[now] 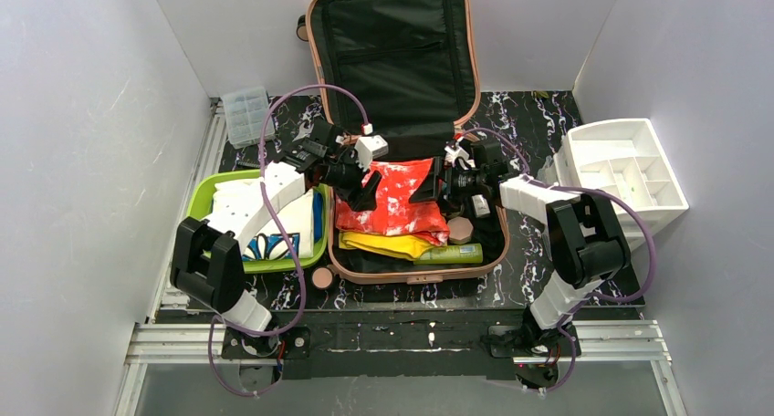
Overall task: Open, take out, and arrange the luggage
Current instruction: Pick up the clothes from the opened luggage.
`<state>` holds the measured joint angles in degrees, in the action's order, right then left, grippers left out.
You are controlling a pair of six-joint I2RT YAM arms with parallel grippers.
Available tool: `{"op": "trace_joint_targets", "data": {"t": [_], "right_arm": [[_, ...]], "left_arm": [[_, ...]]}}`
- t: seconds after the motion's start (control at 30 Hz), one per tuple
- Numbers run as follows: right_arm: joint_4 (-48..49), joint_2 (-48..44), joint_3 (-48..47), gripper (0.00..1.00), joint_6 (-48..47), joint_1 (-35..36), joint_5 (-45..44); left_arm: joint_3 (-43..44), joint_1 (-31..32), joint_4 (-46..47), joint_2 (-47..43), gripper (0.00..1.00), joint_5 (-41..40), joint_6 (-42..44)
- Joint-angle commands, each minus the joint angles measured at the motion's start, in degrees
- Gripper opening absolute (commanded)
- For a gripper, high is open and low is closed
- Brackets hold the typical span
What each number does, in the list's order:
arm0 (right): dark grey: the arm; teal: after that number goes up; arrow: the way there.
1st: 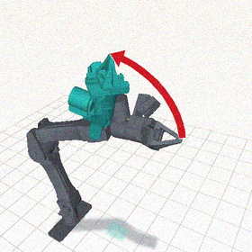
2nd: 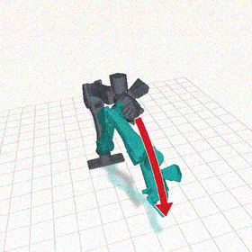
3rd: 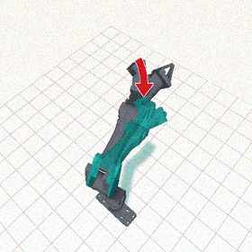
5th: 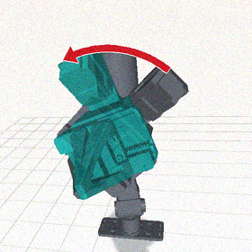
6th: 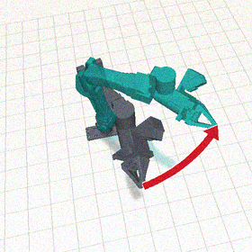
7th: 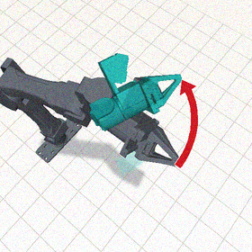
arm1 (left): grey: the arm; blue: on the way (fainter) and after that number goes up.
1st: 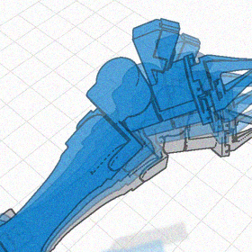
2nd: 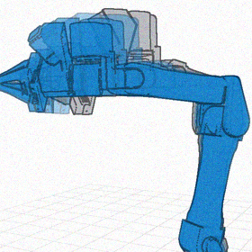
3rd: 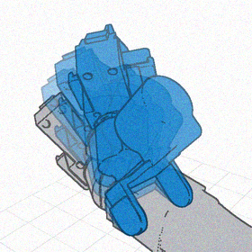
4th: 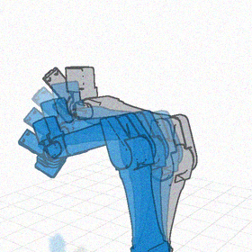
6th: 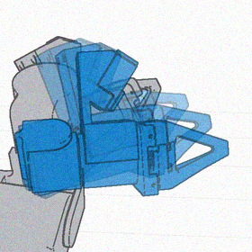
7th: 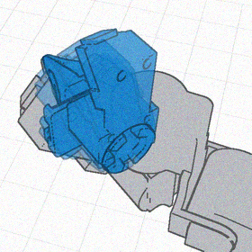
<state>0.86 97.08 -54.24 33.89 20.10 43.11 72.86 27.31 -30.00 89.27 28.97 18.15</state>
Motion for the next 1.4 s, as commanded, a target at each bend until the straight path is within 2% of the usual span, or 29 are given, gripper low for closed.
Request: {"op": "trace_joint_targets", "data": {"t": [0.0,0.07,0.27,0.37,0.43,0.53,0.57,0.63,0.67,0.73,0.83,1.0,1.17,1.37], "right_arm": [[3.2,4.1,1.9,0.99,-2.4,-1.3,-4.3],[1.6,5.2,0.0,0.99,-4.6,-1.3,-4.4],[11.6,3.0,4.7,0.98,3.5,-1.2,-3.6],[11.6,2.8,6.4,0.99,5.1,-1.1,-3.6],[15.9,2.6,8.4,0.98,6.1,-0.2,-1.8],[8.5,2.2,5.8,0.97,0.1,1.0,-4.7],[7.5,2.3,5.0,0.93,-0.1,1.3,-5.7],[7.6,2.4,4.5,0.74,1.6,1.3,-6.6],[5.8,2.6,3.6,0.70,1.8,1.3,-8.1],[1.2,2.8,0.5,0.68,0.8,1.3,-11.8],[-4.2,3.0,-2.4,0.50,-0.9,1.3,-14.0],[-6.5,3.1,-7.4,0.01,-4.2,1.3,-11.9],[-9.8,-0.3,-14.4,0.01,-8.2,2.2,-10.8],[-10.3,-2.4,-17.2,0.01,-9.9,3.3,-11.0]], "left_arm": [[1.4,0.9,0.2,0.5,0.65,1.3,-1.2],[1.4,1.7,1.0,0.9,0.65,0.8,-1.8],[2.9,4.4,1.8,2.6,0.65,-0.4,-2.8],[3.9,4.9,2.0,3.2,0.65,-0.7,-3.3],[4.3,4.9,2.0,3.3,0.65,-0.9,-3.5],[4.3,4.9,1.6,2.8,0.65,-1.7,-3.3],[4.3,4.9,1.3,2.5,0.65,-2.0,-3.2],[4.0,4.9,0.9,1.9,0.65,-2.6,-2.6],[3.8,4.9,0.7,1.5,0.65,-2.9,-2.5],[3.5,4.9,0.1,0.9,0.65,-3.3,-2.3],[2.9,4.9,-0.8,-0.1,0.65,-4.1,-1.9],[2.1,4.9,-1.6,-1.5,0.65,-8.2,-1.9],[1.3,3.6,-1.9,-3.4,0.68,-12.0,-2.9],[0.4,-0.6,-1.4,-4.4,0.75,-14.3,-6.0]]}}
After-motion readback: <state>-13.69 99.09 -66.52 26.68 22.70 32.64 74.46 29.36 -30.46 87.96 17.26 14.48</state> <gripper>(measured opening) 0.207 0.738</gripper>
